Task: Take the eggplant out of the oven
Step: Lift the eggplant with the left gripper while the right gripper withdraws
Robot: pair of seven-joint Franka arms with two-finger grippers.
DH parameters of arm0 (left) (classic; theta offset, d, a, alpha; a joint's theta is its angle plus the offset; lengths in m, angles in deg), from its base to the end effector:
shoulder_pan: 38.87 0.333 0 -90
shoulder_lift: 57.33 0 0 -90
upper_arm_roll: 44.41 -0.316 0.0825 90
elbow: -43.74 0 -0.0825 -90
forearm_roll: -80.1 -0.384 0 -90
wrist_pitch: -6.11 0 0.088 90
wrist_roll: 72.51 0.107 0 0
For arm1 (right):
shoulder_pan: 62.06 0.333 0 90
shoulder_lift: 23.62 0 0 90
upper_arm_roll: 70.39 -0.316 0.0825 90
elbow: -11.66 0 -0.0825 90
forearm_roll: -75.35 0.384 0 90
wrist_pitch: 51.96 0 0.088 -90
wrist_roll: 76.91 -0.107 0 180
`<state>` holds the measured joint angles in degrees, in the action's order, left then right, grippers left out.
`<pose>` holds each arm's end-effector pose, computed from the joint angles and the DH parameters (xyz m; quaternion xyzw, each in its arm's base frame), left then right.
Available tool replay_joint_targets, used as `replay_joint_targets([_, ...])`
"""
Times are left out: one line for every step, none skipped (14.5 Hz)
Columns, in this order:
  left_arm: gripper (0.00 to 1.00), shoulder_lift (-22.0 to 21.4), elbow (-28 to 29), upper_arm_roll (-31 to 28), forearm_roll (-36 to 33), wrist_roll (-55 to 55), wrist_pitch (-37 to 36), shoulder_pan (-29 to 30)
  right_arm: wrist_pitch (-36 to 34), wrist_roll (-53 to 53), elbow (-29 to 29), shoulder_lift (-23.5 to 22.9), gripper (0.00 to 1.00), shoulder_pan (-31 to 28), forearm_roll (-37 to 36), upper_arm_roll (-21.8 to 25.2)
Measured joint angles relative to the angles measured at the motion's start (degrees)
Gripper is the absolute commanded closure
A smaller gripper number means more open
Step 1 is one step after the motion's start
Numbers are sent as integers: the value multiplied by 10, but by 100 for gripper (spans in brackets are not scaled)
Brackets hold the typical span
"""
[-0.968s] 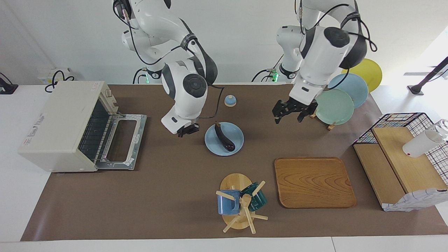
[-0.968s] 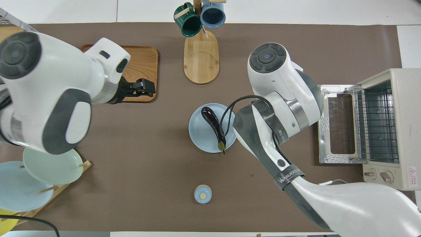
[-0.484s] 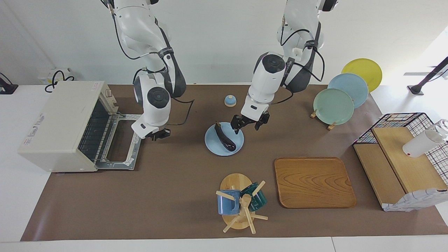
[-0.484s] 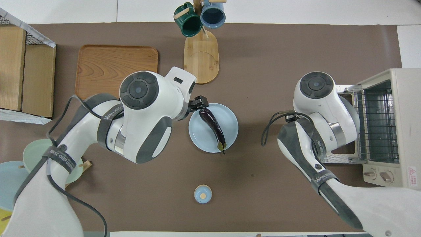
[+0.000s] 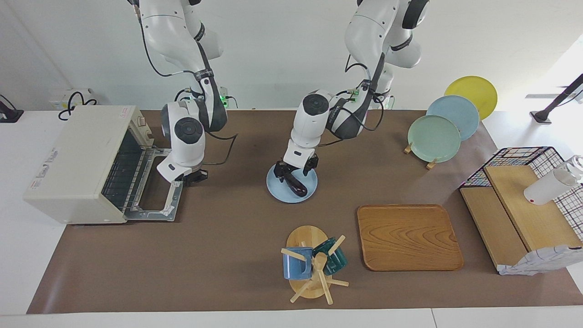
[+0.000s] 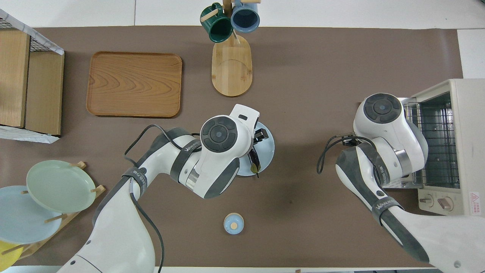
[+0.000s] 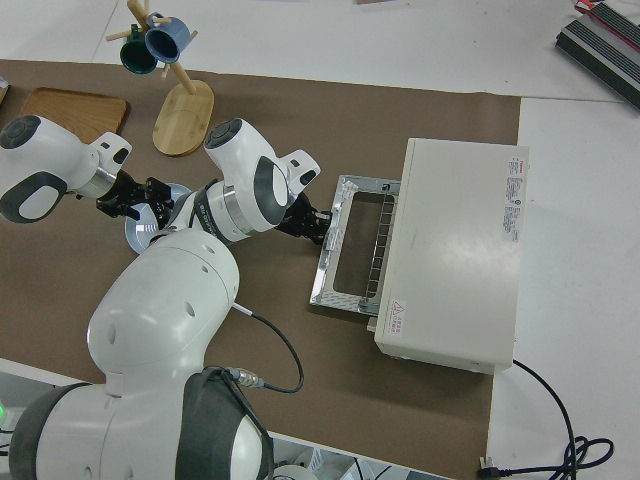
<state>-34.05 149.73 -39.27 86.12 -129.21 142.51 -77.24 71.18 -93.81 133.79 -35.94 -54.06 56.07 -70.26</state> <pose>0.4742 -0.4458 0.3173 0.9844 0.1545 -0.0029 0.0837 0.5436 0.0613 0.2936 0.9863 0.0274 -0.0669 0.1486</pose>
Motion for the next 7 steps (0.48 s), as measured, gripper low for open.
replay_joint_targets([0, 4, 0, -1, 0, -11, 0, -3, 0, 2, 0, 0, 90, -1, 0, 0])
replay_joint_targets([0, 8, 0, -1, 0, -22, 0, -6, 0, 2, 1, 1, 90, -1, 0, -1])
replay_joint_targets([7, 9, 0, -1, 0, -30, 0, -10, 0, 3, 1, 1, 90, -1, -2, -1])
replay_joint_targets([16, 10, 0, -1, 0, -35, 0, -11, 0, 5, 2, 1, 90, 0, -8, -2])
replay_joint_targets([27, 10, 0, -1, 0, -37, 0, -12, -1, 7, 2, 1, 90, 0, -19, -5])
replay_joint_targets([36, 10, 0, -2, 0, -38, 0, -12, -4, 11, 2, 1, 90, 0, -26, -7])
replay_joint_targets([46, 10, 0, -3, 0, -39, 0, -12, -11, 23, -1, 2, 90, -1, -27, -9])
